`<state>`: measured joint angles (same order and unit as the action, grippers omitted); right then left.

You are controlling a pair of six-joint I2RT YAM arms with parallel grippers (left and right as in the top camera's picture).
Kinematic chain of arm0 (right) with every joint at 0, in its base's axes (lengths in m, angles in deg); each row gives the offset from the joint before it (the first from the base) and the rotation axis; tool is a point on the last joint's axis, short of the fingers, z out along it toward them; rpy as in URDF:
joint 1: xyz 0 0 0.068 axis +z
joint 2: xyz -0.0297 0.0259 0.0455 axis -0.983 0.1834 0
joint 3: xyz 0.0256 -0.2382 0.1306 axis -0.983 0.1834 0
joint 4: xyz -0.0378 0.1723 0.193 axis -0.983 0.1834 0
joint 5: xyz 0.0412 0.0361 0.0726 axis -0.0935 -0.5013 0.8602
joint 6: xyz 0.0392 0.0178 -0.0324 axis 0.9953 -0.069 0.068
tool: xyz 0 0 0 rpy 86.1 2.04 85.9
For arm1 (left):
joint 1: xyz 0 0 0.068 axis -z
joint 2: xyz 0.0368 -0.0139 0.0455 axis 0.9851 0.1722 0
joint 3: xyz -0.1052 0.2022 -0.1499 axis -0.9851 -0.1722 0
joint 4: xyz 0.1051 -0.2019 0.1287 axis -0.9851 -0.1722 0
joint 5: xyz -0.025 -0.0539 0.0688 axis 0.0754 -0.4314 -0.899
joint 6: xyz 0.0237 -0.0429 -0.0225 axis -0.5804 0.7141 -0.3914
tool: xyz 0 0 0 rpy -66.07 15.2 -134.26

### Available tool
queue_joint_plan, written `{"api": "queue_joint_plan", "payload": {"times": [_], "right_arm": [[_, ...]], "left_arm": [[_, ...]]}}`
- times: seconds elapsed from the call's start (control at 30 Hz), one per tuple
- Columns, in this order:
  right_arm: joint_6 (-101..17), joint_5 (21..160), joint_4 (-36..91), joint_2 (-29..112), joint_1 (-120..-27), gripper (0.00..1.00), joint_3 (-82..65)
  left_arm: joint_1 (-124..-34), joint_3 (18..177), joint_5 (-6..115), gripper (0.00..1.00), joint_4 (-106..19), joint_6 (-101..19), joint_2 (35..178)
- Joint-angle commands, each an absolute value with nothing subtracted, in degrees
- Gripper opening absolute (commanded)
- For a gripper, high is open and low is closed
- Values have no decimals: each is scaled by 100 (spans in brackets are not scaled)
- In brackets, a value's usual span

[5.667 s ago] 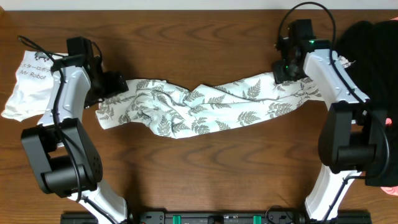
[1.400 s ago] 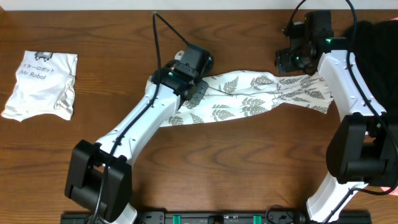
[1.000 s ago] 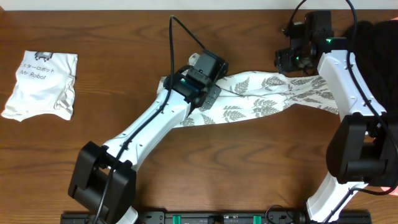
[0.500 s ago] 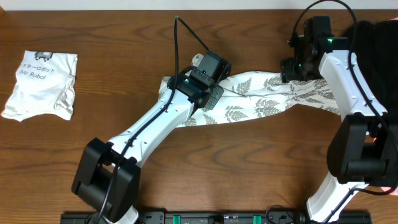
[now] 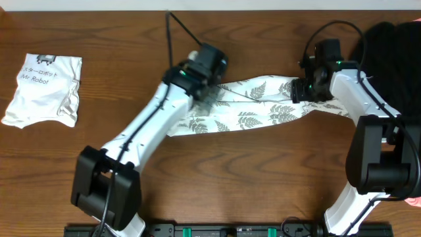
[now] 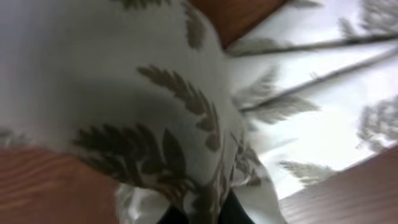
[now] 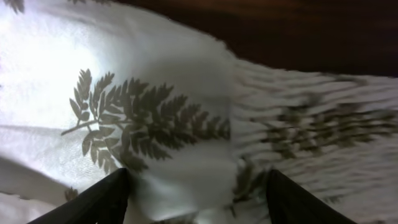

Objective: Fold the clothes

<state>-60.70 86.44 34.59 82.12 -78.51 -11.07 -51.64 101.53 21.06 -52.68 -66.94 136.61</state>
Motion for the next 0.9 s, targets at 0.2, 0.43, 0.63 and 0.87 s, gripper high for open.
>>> {"api": "queue_joint_plan", "payload": {"times": [0.2,0.43,0.63,0.87], "right_arm": [[-6099,9031,3022,8112,-7149,69,-871],[-5854,8996,2587,8156,-6572,69,-871],[-5731,8985,2340,8344,-6345,71,-871],[-5731,8987,2220,8582,-6323,71,-871]], "left_arm": [[-6276,10706,1975,6,-5563,-6893,13302],[-6702,10760,1975,6,-5777,-7251,13136],[-6624,11209,2001,6,-6186,-7288,13038],[-6042,11305,2018,6,-6269,-7144,13055]]}}
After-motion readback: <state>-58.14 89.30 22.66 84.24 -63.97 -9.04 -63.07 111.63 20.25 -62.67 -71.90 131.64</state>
